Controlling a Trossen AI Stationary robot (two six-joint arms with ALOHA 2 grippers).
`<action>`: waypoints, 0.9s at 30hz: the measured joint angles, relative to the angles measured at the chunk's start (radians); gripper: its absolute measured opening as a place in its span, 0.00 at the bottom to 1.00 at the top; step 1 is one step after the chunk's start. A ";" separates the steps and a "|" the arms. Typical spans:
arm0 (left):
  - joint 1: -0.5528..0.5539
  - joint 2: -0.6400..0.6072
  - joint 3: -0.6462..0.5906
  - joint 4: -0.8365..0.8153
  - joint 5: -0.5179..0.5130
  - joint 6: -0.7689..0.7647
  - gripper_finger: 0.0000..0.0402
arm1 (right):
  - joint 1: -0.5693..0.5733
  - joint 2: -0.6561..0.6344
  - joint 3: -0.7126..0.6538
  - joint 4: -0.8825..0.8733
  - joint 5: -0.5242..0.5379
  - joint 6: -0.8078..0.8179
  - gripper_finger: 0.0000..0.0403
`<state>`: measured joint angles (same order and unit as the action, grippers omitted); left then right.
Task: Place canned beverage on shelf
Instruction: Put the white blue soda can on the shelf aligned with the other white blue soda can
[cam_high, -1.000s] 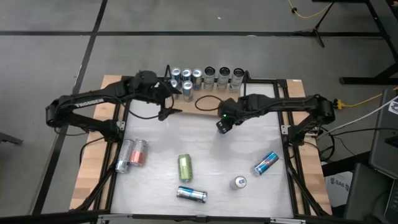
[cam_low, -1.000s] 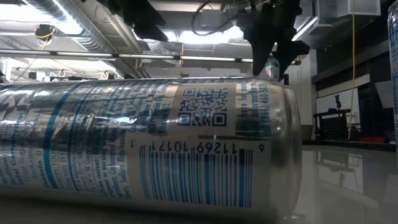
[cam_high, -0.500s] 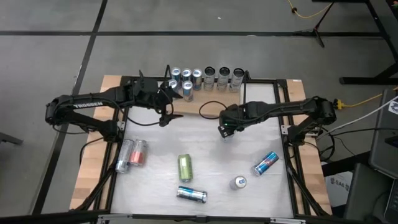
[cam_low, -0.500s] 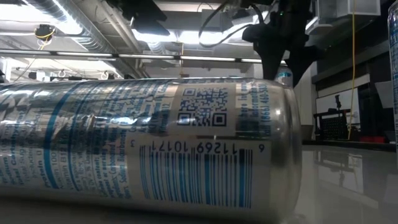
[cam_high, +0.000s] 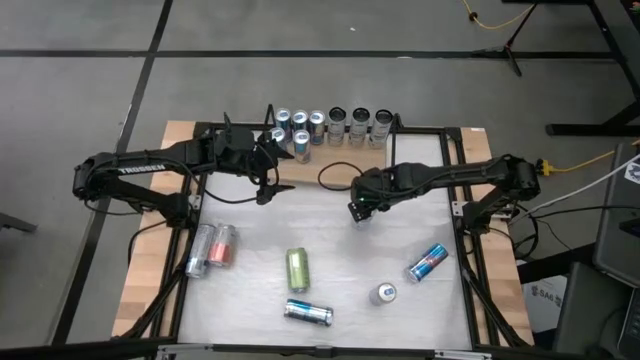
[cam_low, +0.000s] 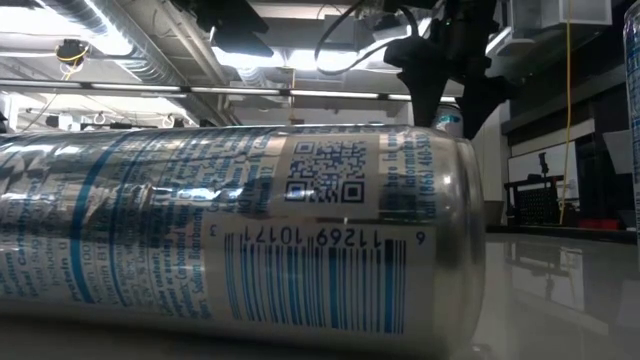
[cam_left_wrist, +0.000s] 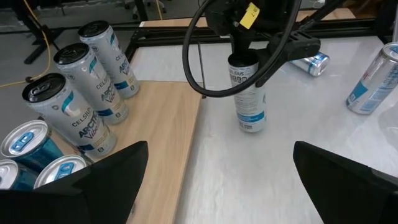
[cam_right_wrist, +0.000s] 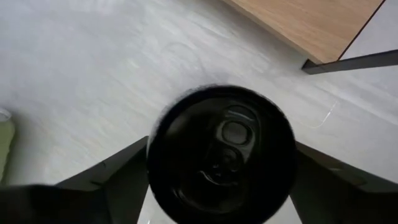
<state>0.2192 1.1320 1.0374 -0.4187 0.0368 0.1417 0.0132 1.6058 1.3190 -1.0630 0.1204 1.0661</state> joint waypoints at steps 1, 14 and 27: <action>0.000 0.000 0.000 0.000 0.000 0.000 0.99 | 0.000 0.000 0.000 0.000 0.000 0.000 0.80; 0.000 0.000 0.000 0.000 0.000 0.000 0.99 | 0.000 0.000 0.000 0.031 -0.011 0.000 0.81; 0.000 0.000 0.000 0.000 0.001 0.000 0.99 | 0.000 0.000 0.065 0.033 -0.030 0.001 0.81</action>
<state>0.2192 1.1320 1.0374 -0.4184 0.0376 0.1421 0.0128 1.6062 1.3839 -1.0298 0.0906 1.0675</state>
